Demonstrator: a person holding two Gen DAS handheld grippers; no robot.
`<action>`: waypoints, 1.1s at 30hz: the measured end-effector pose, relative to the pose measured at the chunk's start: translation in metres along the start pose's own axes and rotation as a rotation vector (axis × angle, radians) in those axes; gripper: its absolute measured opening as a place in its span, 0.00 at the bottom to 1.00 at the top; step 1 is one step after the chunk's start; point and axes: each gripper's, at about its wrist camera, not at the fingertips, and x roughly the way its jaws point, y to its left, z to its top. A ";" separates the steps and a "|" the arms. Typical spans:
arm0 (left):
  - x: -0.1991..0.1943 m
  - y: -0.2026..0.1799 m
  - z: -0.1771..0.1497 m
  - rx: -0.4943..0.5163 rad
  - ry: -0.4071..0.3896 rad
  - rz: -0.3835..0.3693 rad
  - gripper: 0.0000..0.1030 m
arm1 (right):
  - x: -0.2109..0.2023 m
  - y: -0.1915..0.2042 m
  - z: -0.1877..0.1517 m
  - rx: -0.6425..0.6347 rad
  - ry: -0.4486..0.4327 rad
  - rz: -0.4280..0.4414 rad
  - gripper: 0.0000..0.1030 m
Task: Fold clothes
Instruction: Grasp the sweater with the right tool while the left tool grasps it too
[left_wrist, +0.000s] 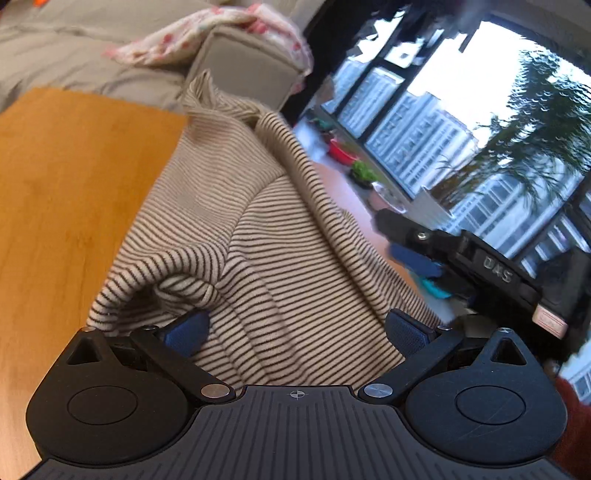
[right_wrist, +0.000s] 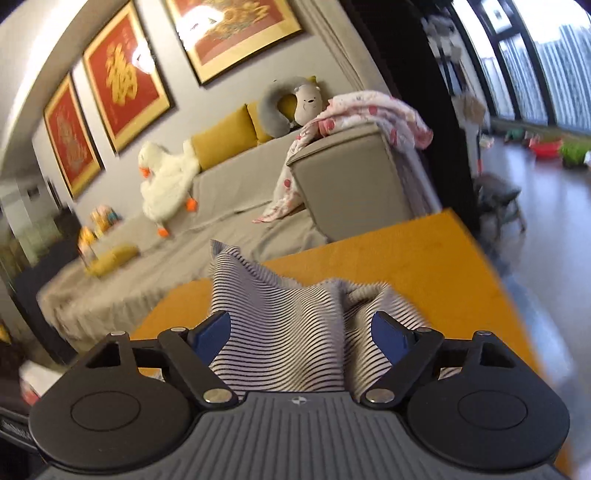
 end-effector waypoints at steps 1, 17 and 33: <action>-0.001 0.001 -0.002 0.029 0.000 -0.005 1.00 | 0.003 -0.004 -0.002 0.032 0.013 0.023 0.83; -0.013 -0.007 -0.018 -0.035 0.150 -0.164 1.00 | -0.075 -0.025 -0.056 0.241 0.049 0.037 0.89; -0.102 0.101 0.063 -0.169 -0.055 0.120 1.00 | -0.064 0.033 -0.035 -0.106 0.072 -0.206 0.88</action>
